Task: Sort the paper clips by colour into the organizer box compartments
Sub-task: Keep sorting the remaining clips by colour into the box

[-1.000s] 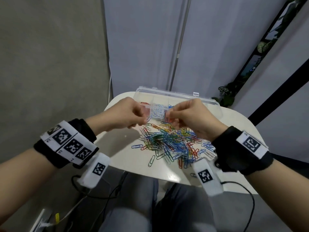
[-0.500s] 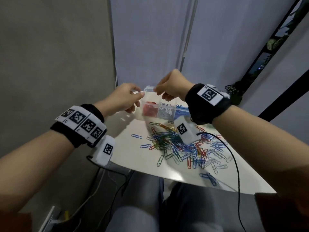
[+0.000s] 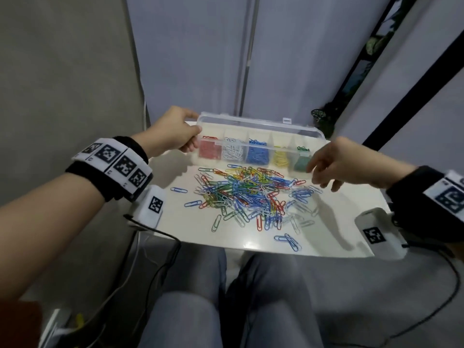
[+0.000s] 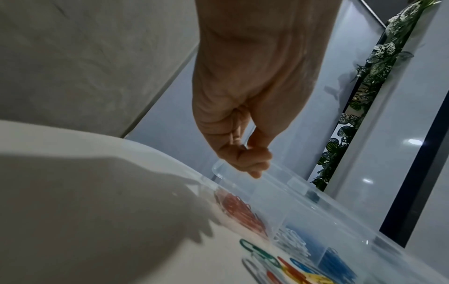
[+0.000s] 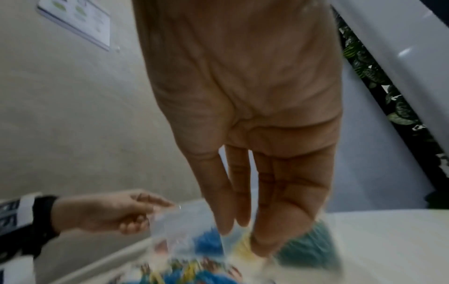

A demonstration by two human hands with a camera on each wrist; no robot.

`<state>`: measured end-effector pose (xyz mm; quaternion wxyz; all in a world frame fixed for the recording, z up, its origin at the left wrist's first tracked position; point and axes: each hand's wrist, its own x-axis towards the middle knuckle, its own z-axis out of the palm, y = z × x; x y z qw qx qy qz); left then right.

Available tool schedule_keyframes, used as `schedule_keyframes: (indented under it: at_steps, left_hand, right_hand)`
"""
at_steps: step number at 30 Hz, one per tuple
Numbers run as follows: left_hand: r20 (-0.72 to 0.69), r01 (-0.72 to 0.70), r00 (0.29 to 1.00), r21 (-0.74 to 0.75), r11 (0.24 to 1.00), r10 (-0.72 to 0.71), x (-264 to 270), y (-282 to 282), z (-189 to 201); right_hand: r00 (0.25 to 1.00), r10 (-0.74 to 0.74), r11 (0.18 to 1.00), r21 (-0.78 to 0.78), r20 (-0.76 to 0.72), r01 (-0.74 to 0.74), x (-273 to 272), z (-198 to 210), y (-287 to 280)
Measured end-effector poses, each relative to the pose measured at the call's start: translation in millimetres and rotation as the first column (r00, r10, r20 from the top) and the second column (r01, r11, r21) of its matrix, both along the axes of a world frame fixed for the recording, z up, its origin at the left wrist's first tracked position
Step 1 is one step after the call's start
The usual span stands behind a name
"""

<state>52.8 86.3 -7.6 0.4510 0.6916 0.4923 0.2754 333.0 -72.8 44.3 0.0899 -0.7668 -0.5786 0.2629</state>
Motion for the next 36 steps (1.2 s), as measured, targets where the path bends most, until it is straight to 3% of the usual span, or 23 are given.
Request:
schedule_keyframes:
  at_steps: [4, 6, 11, 15, 17, 20, 28, 36]
  left_hand:
    - [0.006, -0.016, 1.000, -0.008, 1.000, 0.016, 1.4, -1.0, -0.2]
    - [0.008, -0.017, 1.000, -0.015, 1.000, 0.018, 2.2, -2.4, 0.2]
    - [0.008, -0.035, 0.999, -0.037, 0.999, 0.035, 4.0, -1.5, 0.7]
    - [-0.009, -0.041, 0.999, -0.039, 0.998, 0.041, 3.8, 0.7, 2.5]
    - [-0.016, -0.040, 0.999, -0.037, 0.999, 0.039, 3.6, 1.8, 2.7]
    - [-0.032, -0.036, 0.999, -0.040, 0.999, 0.035, 3.0, 4.0, 2.0]
    - [-0.073, -0.026, 0.997, -0.017, 1.000, 0.025, 1.5, 9.7, 1.9]
    - [-0.142, 0.005, 0.990, 0.094, 0.996, 0.009, -4.2, 17.5, -1.8]
  right_hand:
    - [0.958, -0.001, 0.993, -0.112, 0.288, 0.035, 7.7, -26.8, -2.4]
    - [0.940, 0.036, 0.986, -0.166, 0.339, 0.023, 1.0, -31.3, -2.8]
    - [0.916, 0.204, 0.973, -0.173, 0.345, -0.152, -36.9, -33.9, 6.5]
    - [0.936, 0.275, 0.961, -0.070, 0.221, -0.266, -60.2, -33.3, 18.5]
    - [0.956, 0.261, 0.965, 0.006, 0.133, -0.264, -63.8, -31.1, 24.5]
    - [0.949, 0.261, 0.957, 0.079, 0.176, -0.278, -64.8, -29.8, 32.1]
    - [0.887, 0.377, 0.919, 0.015, 0.267, -0.394, -77.2, -36.1, 45.7]
    - [0.952, 0.263, 0.935, 0.203, 0.157, -0.291, -70.9, -42.0, 62.0]
